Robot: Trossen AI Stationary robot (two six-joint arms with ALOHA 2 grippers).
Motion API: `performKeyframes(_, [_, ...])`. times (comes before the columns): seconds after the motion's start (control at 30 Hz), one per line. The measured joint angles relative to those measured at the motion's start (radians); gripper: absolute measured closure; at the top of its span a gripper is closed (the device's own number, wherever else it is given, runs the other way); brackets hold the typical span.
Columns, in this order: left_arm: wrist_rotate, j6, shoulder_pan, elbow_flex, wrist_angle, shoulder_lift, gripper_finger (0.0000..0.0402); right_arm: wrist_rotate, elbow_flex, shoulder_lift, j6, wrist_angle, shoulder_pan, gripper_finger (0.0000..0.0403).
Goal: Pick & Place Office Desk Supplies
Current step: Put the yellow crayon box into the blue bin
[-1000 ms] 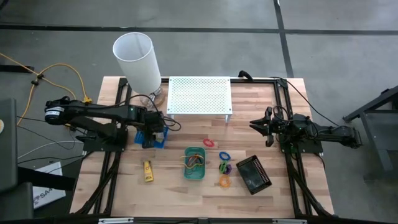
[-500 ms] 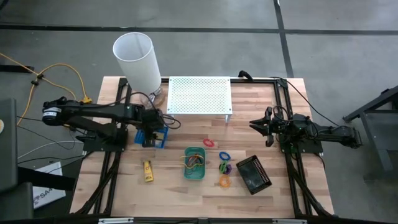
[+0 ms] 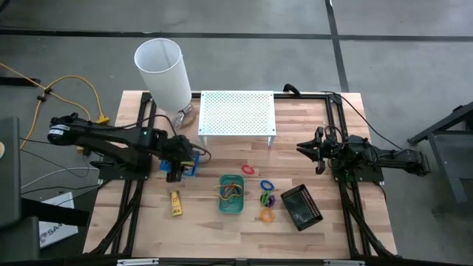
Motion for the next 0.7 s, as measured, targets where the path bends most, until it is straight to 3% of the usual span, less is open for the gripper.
performKeyframes(0.27, [-0.002, -0.088, -0.163, 0.0, 0.038, 0.0, 0.0206, 0.0, 0.0, 0.0, 0.0, 0.0, 0.0, 0.0337])
performKeyframes(0.7, [-0.074, -0.545, -0.441, 0.0, 0.044, 0.021, 0.0206, 0.0, 0.0, 0.0, 0.0, 0.0, 0.0, 0.0337])
